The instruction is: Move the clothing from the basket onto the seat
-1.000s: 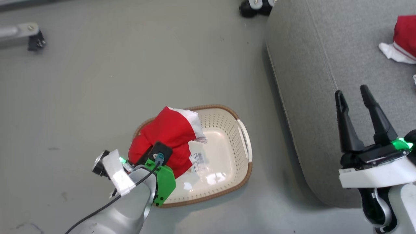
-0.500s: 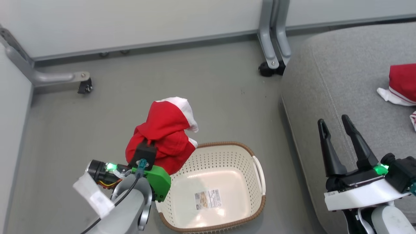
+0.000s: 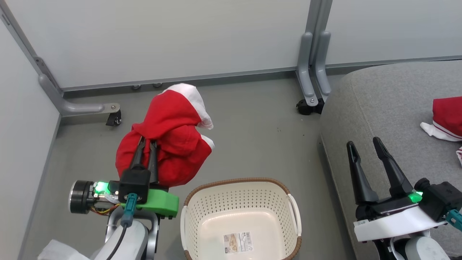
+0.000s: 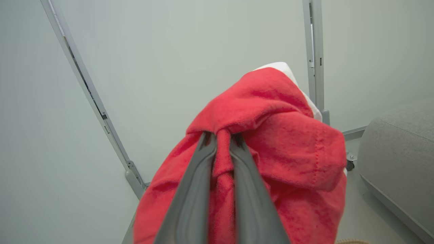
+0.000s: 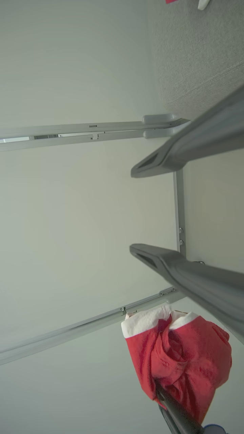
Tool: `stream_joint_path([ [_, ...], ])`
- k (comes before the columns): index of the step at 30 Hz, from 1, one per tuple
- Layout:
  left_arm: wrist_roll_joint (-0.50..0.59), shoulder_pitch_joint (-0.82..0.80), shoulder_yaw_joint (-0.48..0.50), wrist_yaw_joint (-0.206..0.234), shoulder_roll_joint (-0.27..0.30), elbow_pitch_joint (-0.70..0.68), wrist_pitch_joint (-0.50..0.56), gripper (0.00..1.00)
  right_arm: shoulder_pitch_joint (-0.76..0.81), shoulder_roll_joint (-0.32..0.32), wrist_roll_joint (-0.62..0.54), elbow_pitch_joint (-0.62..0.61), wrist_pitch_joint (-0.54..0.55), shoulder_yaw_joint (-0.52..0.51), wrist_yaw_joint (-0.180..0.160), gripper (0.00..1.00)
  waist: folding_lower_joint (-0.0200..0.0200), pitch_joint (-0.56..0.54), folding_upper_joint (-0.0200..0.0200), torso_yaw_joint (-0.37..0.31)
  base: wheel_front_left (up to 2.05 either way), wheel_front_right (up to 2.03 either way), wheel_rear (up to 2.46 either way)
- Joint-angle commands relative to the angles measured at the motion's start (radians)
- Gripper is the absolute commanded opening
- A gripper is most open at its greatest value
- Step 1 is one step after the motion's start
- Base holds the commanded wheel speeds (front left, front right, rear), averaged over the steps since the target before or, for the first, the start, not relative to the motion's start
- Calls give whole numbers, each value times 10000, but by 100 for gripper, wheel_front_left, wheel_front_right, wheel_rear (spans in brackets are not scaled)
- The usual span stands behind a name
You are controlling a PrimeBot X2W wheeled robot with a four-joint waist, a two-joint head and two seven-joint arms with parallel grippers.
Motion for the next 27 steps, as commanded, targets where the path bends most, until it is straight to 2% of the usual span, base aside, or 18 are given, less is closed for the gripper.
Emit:
stream_joint_path([
  [1,190,307,220,-43,-37,-352,-27,0,141,27,-65,37,3,-14,-15,100,1,-94,0,28,0,0,0],
  [8,882,1012,1403,-467,-432,-2106,-15,0,191,114,-116,44,3,-71,-15,100,1,-252,0,-10,0,0,0],
  [14,1143,1448,2129,-1009,-1091,-3461,-16,0,318,150,-249,-70,3,-100,-15,100,1,-235,0,-95,0,0,0],
  [16,1179,1548,2278,-1331,-1278,-3817,-16,0,363,219,-266,-84,3,-162,-15,100,1,-228,0,-93,0,0,0],
  [21,1096,1643,2434,-2573,-1655,-4553,-16,0,412,255,-295,-33,3,-146,-15,100,1,-212,0,-105,0,0,0],
  [27,1061,1792,2695,-3498,-1879,-4639,-16,0,383,278,-302,-10,3,-151,-15,100,1,-263,0,-125,0,0,0],
])
